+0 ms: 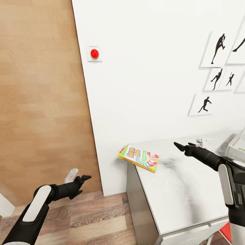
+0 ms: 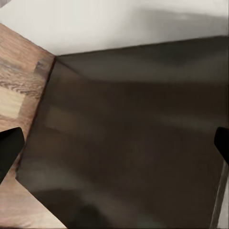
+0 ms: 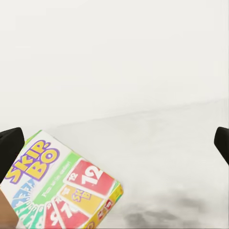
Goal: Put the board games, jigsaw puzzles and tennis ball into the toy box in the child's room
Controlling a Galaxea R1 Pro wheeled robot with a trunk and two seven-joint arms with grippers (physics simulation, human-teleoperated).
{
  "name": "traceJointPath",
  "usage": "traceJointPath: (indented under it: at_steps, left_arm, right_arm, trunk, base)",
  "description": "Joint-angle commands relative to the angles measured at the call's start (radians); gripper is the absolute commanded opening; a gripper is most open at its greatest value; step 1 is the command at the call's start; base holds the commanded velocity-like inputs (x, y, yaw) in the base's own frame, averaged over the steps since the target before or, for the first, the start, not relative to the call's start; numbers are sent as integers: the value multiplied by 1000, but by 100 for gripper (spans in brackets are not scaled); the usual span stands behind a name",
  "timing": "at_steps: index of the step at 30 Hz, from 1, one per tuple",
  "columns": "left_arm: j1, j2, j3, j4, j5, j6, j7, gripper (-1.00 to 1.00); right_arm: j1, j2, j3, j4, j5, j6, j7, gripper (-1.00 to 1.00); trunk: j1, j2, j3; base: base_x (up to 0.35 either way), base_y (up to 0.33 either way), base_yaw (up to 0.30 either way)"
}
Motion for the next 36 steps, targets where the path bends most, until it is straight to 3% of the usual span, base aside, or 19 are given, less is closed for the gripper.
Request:
traceJointPath:
  at_steps: [1, 4, 5, 6, 11, 12, 17, 19, 20, 21, 23, 26, 29, 36]
  left_arm:
    - [-4, -13, -10, 0, 8, -37, 9, 100]
    - [-13, -66, -57, 18, 6, -210, 9, 100]
    - [-17, -102, -103, 44, 3, -327, 7, 100]
    - [-20, -118, -129, 55, 3, -386, 3, 100]
    - [-23, -129, -156, 69, 9, -458, -29, 100]
    - [-21, -118, -157, 73, 11, -473, -70, 100]
    - [-17, -75, -157, 70, 18, -469, -135, 100]
    - [-15, -44, -145, 67, 28, -433, -155, 100]
    - [-15, -44, -145, 67, 28, -433, -155, 100]
    - [-15, -33, -136, 68, 38, -412, -160, 100]
    - [-17, 6, -94, 71, 95, -272, -176, 100]
    - [-24, 21, -80, 75, 113, -201, -178, 100]
    - [-35, 25, -76, 80, 118, -173, -176, 100]
    - [-57, 28, -83, 117, 105, -154, -168, 100]
  right_arm:
    - [-1, 0, 0, 0, -6, 8, 1, 100]
    - [-1, 0, 2, -1, -6, 9, 1, 100]
    - [-1, 0, 3, -1, -6, 9, 1, 100]
    - [-1, 0, 4, -1, -6, 9, 1, 100]
    - [-1, 0, 5, -1, -6, 9, 1, 100]
    - [-1, 0, 6, -1, -6, 9, 1, 100]
    - [-1, 0, 4, -1, -6, 8, 1, 100]
    - [0, 0, 4, -1, -6, 8, 1, 100]
    - [0, 0, 4, -1, -6, 8, 1, 100]
    - [0, 0, 4, -1, -6, 8, 1, 100]
    - [0, 0, 5, -1, -6, 7, 1, 100]
    - [0, 0, 6, -1, -6, 6, 0, 100]
    - [0, 0, 6, -1, -6, 6, 0, 100]
    - [1, 0, 6, -1, -6, 7, 0, 100]
  trunk:
    - [0, -1, -1]
    - [0, -1, -1]
    - [0, -1, -1]
    - [0, -1, -1]
    - [0, -1, -1]
    - [0, -1, -1]
    - [0, -1, -1]
    - [0, -1, -1]
    - [0, -1, -1]
    - [0, -1, -1]
    - [0, -1, -1]
    - [0, -1, -1]
    - [0, -1, -1]
    - [0, -1, -1]
  base:
    - [0, 23, -291]
    - [0, 13, -292]
    - [0, 5, -292]
    - [0, 3, -292]
    - [0, 2, -293]
    - [0, 1, -293]
    - [0, 0, -248]
    - [0, 0, -103]
    - [0, 0, -91]
    - [0, 0, -73]
    - [0, 97, -49]
    - [0, 237, -134]
    - [0, 307, -238]
    - [0, 278, -279]
